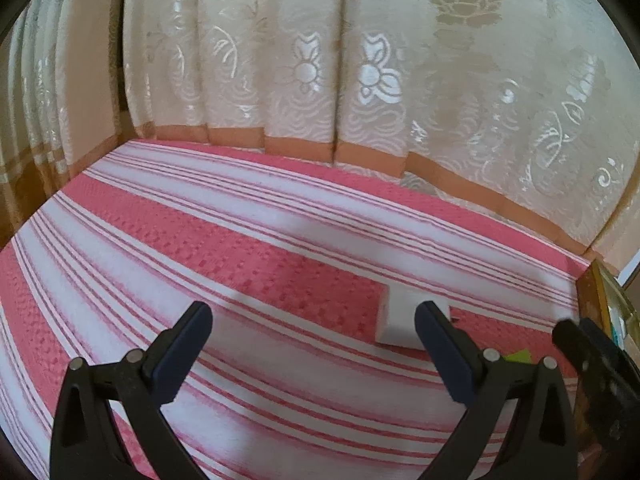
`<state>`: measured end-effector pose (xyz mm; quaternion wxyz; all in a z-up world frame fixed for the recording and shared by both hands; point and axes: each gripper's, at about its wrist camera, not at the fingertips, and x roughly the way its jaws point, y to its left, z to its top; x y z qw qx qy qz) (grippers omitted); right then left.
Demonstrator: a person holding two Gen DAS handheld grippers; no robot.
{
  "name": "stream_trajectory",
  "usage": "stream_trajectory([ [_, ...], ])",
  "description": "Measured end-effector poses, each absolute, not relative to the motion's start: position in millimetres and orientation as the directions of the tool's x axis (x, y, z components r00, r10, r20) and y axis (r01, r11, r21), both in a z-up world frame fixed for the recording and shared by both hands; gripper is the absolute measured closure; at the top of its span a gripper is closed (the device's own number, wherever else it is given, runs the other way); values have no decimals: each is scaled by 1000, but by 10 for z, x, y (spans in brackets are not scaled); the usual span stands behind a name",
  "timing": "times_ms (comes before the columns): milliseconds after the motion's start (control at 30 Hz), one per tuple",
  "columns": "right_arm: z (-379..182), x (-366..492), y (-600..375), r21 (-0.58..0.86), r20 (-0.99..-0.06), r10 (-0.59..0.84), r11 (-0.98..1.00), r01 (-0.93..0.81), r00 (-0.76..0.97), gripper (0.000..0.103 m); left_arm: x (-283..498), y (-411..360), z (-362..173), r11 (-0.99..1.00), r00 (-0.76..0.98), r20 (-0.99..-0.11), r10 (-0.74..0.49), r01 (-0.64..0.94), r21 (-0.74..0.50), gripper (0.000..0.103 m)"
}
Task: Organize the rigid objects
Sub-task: 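Grasp the green Lego block with the right tool while the left tool approaches the white charger, then grasp the white charger with the left tool while the right tool lifts the green block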
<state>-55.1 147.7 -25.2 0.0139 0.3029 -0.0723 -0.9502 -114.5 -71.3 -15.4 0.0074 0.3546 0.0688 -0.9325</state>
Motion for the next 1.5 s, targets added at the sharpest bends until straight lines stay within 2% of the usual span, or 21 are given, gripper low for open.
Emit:
stream_trajectory([
  [133,-300,-543,1338,149,-599,-139,-987,61,-789,35,-1126,-825,-96,-988,-766,-643,-25,115,-98,1],
  [300,-494,-664,1029,67,-693,-137,-990,126,-708,36,-1147,-971,-110,-978,-753,-656,-60,175,-111,1],
  [333,-504,-680,1012,60,-698,-128,-991,120,-705,44,-1152,-991,-119,-976,-749,-660,-59,181,-119,1],
  [367,-517,-693,1015,60,-704,-124,-992,115,-699,57,-1154,-994,-126,-976,-747,-662,-55,181,-124,1],
  [467,-571,-732,1078,79,-726,-121,-993,93,-676,58,-1168,-931,-152,-979,-745,-667,-28,155,-132,1],
  [533,-563,-724,1138,85,-720,-103,-995,60,-686,58,-1183,-870,-159,-982,-743,-669,10,120,-147,1],
  [700,-331,-575,1331,63,-590,8,-996,-56,-807,58,-1272,-574,-177,-974,-706,-688,170,-14,-226,1],
  [800,-240,-500,1444,70,-549,57,-991,-113,-834,58,-1345,-334,-217,-983,-676,-718,167,-61,-171,1],
  [900,-219,-518,1545,98,-553,73,-984,-152,-830,58,-1453,-156,-271,-990,-629,-764,142,-85,-115,12],
  [967,-223,-548,1592,109,-562,76,-980,-166,-824,58,-1511,-130,-327,-988,-609,-779,151,-74,-134,12],
  [1100,-229,-590,1638,131,-577,64,-977,-169,-814,58,-1506,-73,-388,-993,-604,-789,116,-72,-91,12],
  [1167,-248,-616,1600,125,-581,65,-978,-168,-811,58,-1480,-55,-405,-993,-606,-786,121,-86,-86,19],
  [1233,-248,-615,1581,119,-582,63,-980,-161,-811,58,-1445,-33,-398,-989,-615,-776,145,-114,-94,40],
  [1467,-264,-579,1553,112,-579,57,-983,-148,-813,58,-1429,-50,-404,-983,-615,-768,179,-140,-117,42],
  [1500,-261,-578,1553,113,-579,57,-982,-149,-814,58,-1415,-79,-380,-983,-627,-758,180,-131,-125,51],
])
